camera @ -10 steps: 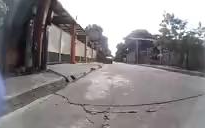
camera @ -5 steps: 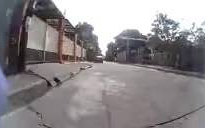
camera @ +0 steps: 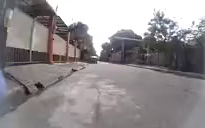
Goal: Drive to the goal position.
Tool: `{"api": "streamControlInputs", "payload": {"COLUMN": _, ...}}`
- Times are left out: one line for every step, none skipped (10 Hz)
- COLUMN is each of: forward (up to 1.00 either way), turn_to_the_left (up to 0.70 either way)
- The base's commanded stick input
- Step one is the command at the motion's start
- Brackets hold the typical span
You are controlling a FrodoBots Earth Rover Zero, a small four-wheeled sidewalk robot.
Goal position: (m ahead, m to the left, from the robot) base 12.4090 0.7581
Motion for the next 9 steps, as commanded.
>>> {"api": "streamControlInputs", "payload": {"forward": 1.0, "turn_to_the_left": 0.08}}
{"api": "streamControlInputs", "payload": {"forward": 1.0, "turn_to_the_left": 0.01}}
{"api": "streamControlInputs", "payload": {"forward": 1.0, "turn_to_the_left": -0.35}}
{"api": "streamControlInputs", "payload": {"forward": 1.0, "turn_to_the_left": -0.34}}
{"api": "streamControlInputs", "payload": {"forward": 1.0, "turn_to_the_left": -0.28}}
{"api": "streamControlInputs", "payload": {"forward": 1.0, "turn_to_the_left": -0.27}}
{"api": "streamControlInputs", "payload": {"forward": 1.0, "turn_to_the_left": -0.19}}
{"api": "streamControlInputs", "payload": {"forward": 1.0, "turn_to_the_left": 0.02}}
{"api": "streamControlInputs", "payload": {"forward": 1.0, "turn_to_the_left": 0.02}}
